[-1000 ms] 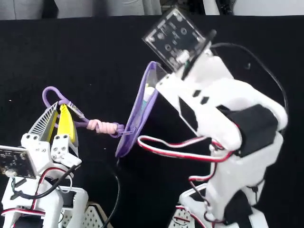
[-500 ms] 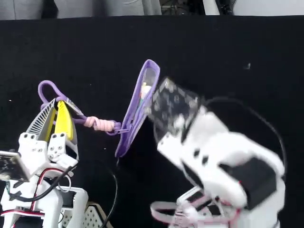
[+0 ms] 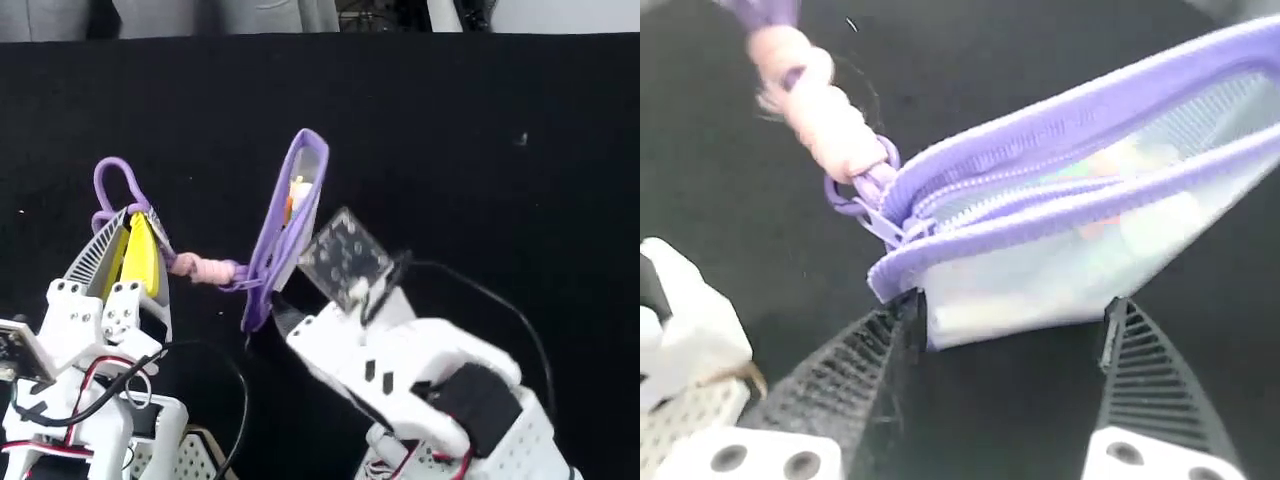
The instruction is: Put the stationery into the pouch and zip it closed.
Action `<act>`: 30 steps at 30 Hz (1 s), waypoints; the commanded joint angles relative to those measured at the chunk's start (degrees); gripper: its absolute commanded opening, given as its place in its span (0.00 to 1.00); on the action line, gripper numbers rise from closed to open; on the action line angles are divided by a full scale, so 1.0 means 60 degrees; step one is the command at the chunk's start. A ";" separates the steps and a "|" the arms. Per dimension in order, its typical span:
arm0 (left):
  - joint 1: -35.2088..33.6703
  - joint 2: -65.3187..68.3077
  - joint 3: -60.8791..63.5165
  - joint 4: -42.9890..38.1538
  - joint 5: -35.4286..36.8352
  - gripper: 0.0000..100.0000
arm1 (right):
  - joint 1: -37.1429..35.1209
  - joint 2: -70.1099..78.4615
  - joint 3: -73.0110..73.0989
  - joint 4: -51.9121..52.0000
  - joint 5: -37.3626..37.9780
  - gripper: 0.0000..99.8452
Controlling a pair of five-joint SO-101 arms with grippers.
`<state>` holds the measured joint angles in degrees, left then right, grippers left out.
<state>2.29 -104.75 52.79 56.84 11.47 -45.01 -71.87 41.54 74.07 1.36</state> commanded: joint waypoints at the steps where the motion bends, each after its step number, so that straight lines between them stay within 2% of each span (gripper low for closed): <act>1: 0.0139 0.0103 -0.0432 -0.0220 0.0103 0.03 | -0.0249 -0.0872 0.1077 -0.1201 -0.0132 0.28; 5: 0.0095 0.0103 -0.0330 -0.0469 0.0103 0.03 | -0.0308 -0.1663 0.1282 -0.1187 -0.0190 0.28; 12: 0.0168 0.0103 0.0154 -0.1040 0.0103 0.03 | -0.1114 -0.2117 0.1487 -0.1084 -0.0190 0.28; 21: 0.0168 0.0088 0.0081 -0.0996 0.0103 0.03 | -0.1040 -0.2220 0.2484 -0.1802 -0.0161 0.28; 24: 0.0095 0.0088 -0.0022 -0.0952 0.0103 0.03 | -0.0454 -0.2220 0.2410 -0.1773 -0.0147 0.28; 30: 0.0081 0.0059 -0.0652 -0.0308 -0.0322 0.03 | 0.1788 -0.2220 0.2176 -0.1216 -0.0073 0.28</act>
<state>2.73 -104.75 52.88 53.14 10.95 -40.88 -85.14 56.75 65.27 0.84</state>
